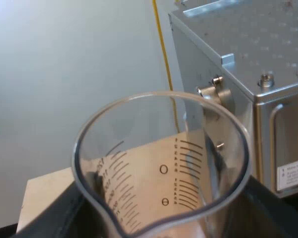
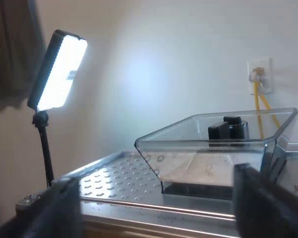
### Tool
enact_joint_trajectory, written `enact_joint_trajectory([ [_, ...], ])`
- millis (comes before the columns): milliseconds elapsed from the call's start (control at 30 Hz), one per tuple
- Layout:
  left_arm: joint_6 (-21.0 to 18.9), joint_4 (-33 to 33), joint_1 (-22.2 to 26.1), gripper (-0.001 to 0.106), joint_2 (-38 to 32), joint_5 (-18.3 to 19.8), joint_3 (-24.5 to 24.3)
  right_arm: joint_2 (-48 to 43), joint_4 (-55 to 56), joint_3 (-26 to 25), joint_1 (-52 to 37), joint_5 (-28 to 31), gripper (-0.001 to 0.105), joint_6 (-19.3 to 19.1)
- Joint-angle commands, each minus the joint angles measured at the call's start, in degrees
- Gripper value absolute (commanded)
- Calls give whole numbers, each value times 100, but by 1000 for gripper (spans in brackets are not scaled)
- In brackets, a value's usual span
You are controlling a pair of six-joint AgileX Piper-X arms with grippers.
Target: Pour the beans into the coffee machine
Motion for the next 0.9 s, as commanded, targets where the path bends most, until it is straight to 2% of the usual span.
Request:
enact_joint_trajectory([
  [33, -23, 227, 5, 28, 225, 23, -301, -14, -116, -24, 17, 23, 79, 1],
  [267, -9, 242, 5, 28, 703, 309, -782, -14, -48, -24, 17, 23, 78, 0],
  [300, 128, 242, 5, 28, 810, 371, -930, -14, -48, -24, 17, 23, 78, 0],
  [400, 368, 242, -8, 28, 1005, 358, -1174, -14, -48, -24, 17, 23, 78, 0],
  [700, 368, 242, -195, 28, 1575, 358, -1902, -14, -48, -24, 17, 23, 78, 0],
  [900, 368, 301, -310, 28, 1883, 296, -2224, -14, -48, -24, 17, 23, 78, 0],
])
